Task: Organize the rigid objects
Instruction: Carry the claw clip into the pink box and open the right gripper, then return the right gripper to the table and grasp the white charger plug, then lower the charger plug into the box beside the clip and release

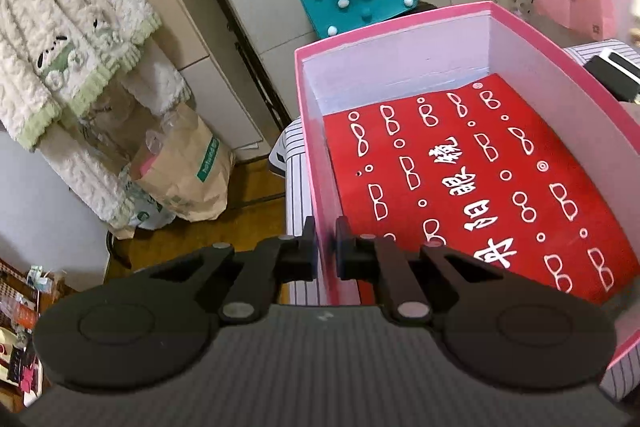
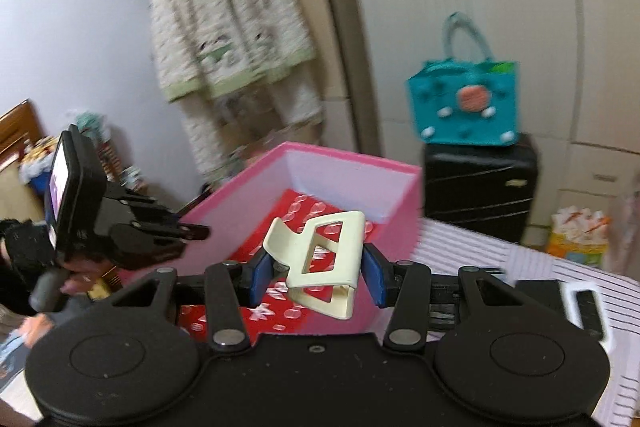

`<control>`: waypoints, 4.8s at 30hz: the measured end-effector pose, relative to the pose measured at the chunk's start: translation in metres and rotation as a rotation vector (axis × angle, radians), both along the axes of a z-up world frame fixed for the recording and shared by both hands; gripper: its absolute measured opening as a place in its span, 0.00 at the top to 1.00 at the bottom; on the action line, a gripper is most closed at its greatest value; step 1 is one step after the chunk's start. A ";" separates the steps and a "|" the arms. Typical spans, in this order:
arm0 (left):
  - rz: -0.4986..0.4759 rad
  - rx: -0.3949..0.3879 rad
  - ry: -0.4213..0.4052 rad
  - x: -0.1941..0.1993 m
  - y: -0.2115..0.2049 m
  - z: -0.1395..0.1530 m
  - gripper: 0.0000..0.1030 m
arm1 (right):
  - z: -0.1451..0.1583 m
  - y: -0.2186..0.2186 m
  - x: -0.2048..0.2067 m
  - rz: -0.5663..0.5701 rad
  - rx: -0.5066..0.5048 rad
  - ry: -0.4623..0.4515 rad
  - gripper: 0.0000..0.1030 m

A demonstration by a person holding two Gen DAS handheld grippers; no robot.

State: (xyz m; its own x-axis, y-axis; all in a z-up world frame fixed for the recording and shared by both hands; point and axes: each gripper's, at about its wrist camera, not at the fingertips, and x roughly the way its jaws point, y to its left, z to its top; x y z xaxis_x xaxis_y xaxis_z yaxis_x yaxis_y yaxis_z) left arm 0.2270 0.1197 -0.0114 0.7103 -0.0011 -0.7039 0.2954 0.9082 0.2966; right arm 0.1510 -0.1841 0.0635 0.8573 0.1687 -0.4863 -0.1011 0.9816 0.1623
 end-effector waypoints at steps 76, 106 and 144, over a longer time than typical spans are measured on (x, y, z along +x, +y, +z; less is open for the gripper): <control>0.178 -0.176 0.269 -0.017 0.010 0.019 0.92 | -0.105 -0.087 -0.081 0.018 -0.116 0.177 0.20; 0.174 -0.239 0.232 -0.008 0.022 0.023 0.97 | -0.092 -0.071 -0.070 -0.042 -0.149 0.115 0.39; 0.112 -0.271 0.294 0.004 0.030 0.020 0.95 | -0.073 0.060 0.204 0.195 -0.246 0.530 0.39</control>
